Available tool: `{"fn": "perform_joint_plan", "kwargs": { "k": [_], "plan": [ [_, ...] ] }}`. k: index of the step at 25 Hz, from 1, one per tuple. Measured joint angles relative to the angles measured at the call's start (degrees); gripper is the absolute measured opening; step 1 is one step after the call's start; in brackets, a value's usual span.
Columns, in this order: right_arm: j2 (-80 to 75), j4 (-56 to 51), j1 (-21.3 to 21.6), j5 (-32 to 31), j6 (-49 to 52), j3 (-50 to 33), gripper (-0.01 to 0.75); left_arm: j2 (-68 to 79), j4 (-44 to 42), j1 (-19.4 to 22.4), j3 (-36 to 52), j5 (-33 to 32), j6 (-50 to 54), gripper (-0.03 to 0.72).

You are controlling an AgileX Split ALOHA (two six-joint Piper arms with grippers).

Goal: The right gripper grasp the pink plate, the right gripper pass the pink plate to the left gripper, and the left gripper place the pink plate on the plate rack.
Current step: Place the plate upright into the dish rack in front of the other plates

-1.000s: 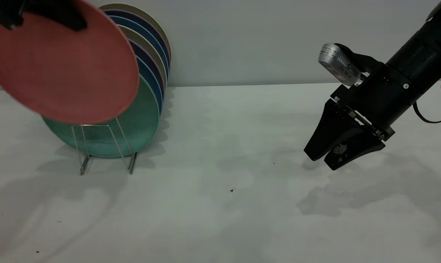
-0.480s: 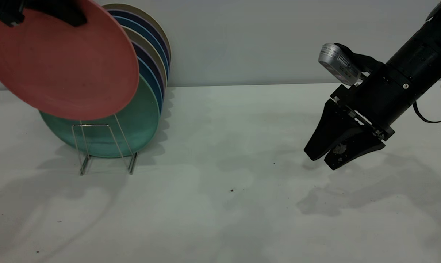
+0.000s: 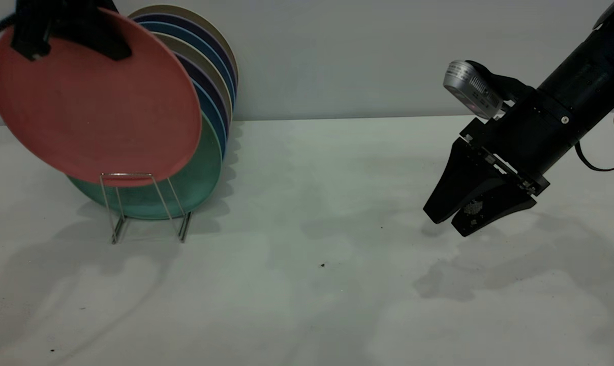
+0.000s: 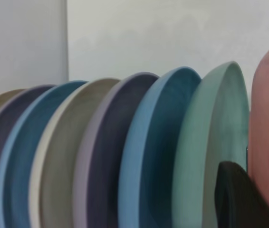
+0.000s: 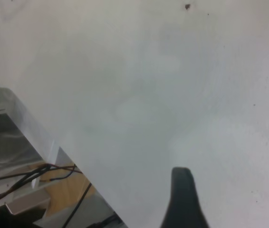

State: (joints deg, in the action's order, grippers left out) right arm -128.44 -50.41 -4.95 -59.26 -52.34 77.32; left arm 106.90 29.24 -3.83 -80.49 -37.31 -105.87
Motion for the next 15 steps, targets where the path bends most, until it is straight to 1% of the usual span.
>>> {"fn": "perform_joint_plan", "kwargs": {
  "k": [9, 15],
  "plan": [
    [0.00, 0.00, 0.00, 0.00, 0.00, 0.00, 0.573, 5.08, 0.00, 0.00, -0.05, 1.23, -0.14, 0.119],
    [0.00, 0.00, 0.00, 0.24, 0.00, 0.00, 0.573, 5.94, 0.08, 0.00, -0.10, 1.50, 0.07, 0.119]
  ]
}}
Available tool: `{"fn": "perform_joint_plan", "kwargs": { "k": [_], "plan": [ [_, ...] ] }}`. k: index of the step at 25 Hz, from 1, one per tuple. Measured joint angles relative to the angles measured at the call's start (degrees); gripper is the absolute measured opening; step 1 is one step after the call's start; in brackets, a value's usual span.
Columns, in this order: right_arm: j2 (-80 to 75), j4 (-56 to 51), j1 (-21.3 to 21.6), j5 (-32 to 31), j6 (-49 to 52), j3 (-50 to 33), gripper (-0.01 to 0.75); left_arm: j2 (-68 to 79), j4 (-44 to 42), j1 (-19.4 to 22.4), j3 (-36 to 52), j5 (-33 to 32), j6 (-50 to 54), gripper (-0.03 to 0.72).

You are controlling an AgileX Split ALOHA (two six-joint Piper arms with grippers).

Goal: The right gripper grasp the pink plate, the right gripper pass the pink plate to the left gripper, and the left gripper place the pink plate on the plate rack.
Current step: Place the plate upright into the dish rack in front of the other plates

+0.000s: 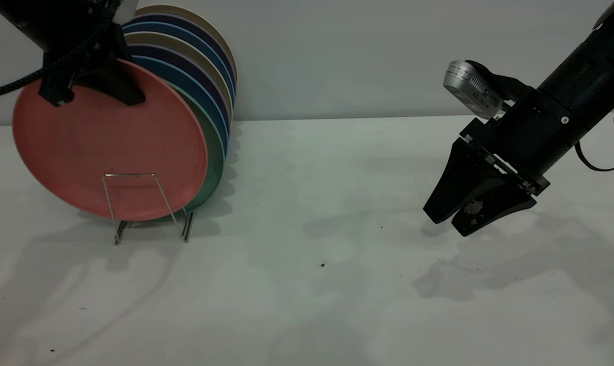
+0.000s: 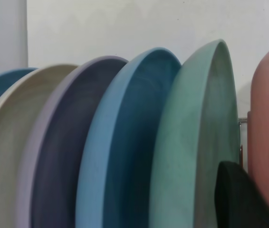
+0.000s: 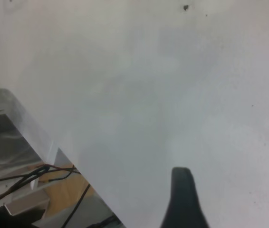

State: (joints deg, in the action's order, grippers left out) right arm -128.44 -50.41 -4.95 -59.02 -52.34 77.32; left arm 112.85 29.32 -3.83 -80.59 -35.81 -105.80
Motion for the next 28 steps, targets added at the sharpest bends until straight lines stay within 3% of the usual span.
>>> {"fn": "perform_joint_plan", "kwargs": {
  "k": [5, 12, 15, 22, 25, 28],
  "plan": [
    [0.00, 0.00, 0.00, 0.12, 0.00, 0.00, 0.573, 0.00, 1.03, 0.00, -0.06, 0.00, 1.58, 0.146],
    [0.00, 0.00, 0.00, 0.17, 0.01, 0.00, 0.573, 0.04, 1.15, 0.00, -0.06, -0.95, 3.73, 0.376],
    [0.00, 0.00, 0.00, 0.17, 0.56, 0.00, 0.573, -0.17, 1.15, 0.00, -0.06, -1.08, 3.80, 0.438],
    [0.00, 0.07, 0.00, 0.17, 1.03, 0.00, 0.573, -4.71, 1.15, 0.00, -0.06, -1.53, 5.88, 0.470],
    [0.00, 0.07, 0.00, 0.17, 1.11, 0.00, 0.573, -7.79, 1.39, 0.00, -0.06, -1.57, 13.98, 0.470],
    [0.00, 0.38, 0.00, 0.17, 2.12, 0.00, 0.573, -11.22, 2.20, 0.00, -0.06, -1.81, 31.16, 0.470]
  ]
}}
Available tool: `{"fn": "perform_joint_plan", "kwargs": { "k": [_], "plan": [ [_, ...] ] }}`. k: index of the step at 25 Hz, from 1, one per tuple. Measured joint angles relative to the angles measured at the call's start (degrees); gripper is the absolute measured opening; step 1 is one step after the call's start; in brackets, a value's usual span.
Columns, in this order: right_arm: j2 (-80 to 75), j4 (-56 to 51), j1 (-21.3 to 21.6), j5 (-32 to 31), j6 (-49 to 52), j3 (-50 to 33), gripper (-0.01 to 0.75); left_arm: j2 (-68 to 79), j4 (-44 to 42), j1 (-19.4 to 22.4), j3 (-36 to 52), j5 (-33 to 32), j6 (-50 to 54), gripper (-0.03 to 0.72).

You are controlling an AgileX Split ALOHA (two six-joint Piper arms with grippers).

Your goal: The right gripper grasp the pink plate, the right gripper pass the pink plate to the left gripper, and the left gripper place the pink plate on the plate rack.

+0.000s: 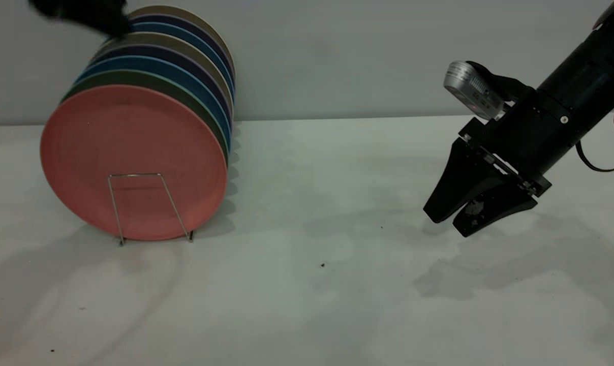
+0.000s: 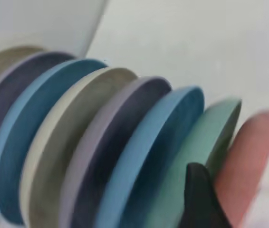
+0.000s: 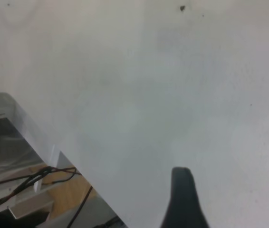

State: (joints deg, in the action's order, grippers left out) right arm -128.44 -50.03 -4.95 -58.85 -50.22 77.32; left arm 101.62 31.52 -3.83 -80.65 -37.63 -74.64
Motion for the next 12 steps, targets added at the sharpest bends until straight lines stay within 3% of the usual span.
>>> {"fn": "perform_joint_plan", "kwargs": {
  "k": [5, 12],
  "plan": [
    [0.00, 7.96, 0.00, -0.12, 8.79, 1.08, 0.573, -3.75, -3.07, 0.73, 0.00, -5.80, 34.93, 0.470],
    [0.62, 30.79, 0.00, -5.66, 31.45, 8.93, 0.573, -3.97, -26.78, 1.32, 0.00, -19.19, 65.89, 0.460]
  ]
}}
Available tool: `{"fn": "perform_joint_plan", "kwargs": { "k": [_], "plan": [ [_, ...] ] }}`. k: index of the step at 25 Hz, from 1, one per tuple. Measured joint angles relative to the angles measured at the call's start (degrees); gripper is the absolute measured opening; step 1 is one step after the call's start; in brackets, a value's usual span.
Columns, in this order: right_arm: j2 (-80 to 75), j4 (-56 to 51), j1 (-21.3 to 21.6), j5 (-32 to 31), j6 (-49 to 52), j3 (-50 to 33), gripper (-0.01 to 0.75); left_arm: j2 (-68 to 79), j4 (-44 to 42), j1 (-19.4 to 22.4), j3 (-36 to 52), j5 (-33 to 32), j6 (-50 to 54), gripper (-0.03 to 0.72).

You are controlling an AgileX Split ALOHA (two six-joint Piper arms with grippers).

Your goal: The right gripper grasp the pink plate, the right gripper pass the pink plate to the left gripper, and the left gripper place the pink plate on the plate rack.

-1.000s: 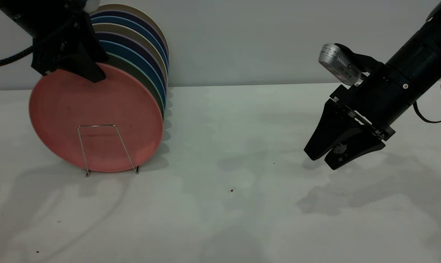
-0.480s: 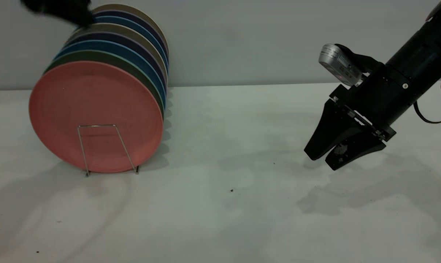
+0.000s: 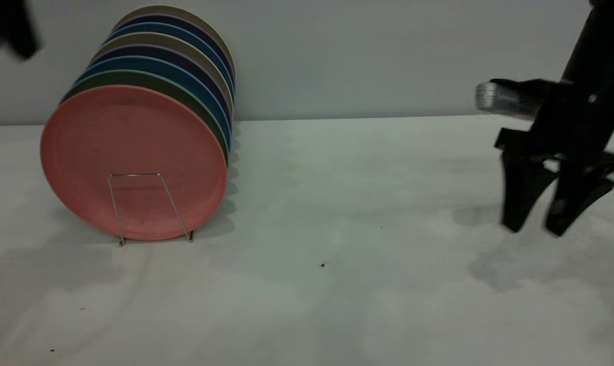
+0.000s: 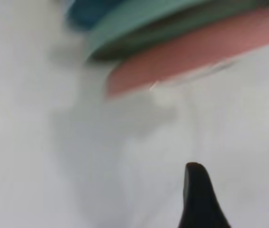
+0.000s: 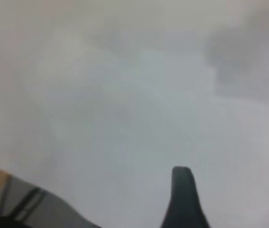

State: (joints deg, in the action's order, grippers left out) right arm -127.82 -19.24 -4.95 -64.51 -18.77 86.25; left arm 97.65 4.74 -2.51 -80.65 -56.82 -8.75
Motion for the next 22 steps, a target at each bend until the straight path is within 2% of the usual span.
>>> {"fn": "perform_joint_plan", "kwargs": {
  "k": [5, 10, 13, 16, 22],
  "plan": [
    [5.06, 10.85, 0.00, -3.20, 8.61, 1.51, 0.573, -0.11, -11.96, 0.00, 0.00, -5.91, 9.31, 0.438],
    [9.46, 13.74, 0.00, -4.07, 10.94, 1.21, 0.551, -0.23, -12.59, 0.00, 0.00, -9.56, 10.00, 0.431],
    [12.16, 13.43, 0.00, -4.07, 11.20, -1.11, 0.518, -1.57, -12.59, 0.00, 0.58, -9.44, 9.95, 0.431],
    [15.58, 13.19, 0.00, -4.09, 11.40, -5.01, 0.479, -6.94, -12.53, 0.00, 4.98, -7.43, 9.95, 0.431],
    [26.26, 13.13, 0.00, -4.15, 11.79, -15.64, 0.445, -22.64, -11.89, 0.00, 21.30, -1.91, 11.54, 0.431]
  ]
}}
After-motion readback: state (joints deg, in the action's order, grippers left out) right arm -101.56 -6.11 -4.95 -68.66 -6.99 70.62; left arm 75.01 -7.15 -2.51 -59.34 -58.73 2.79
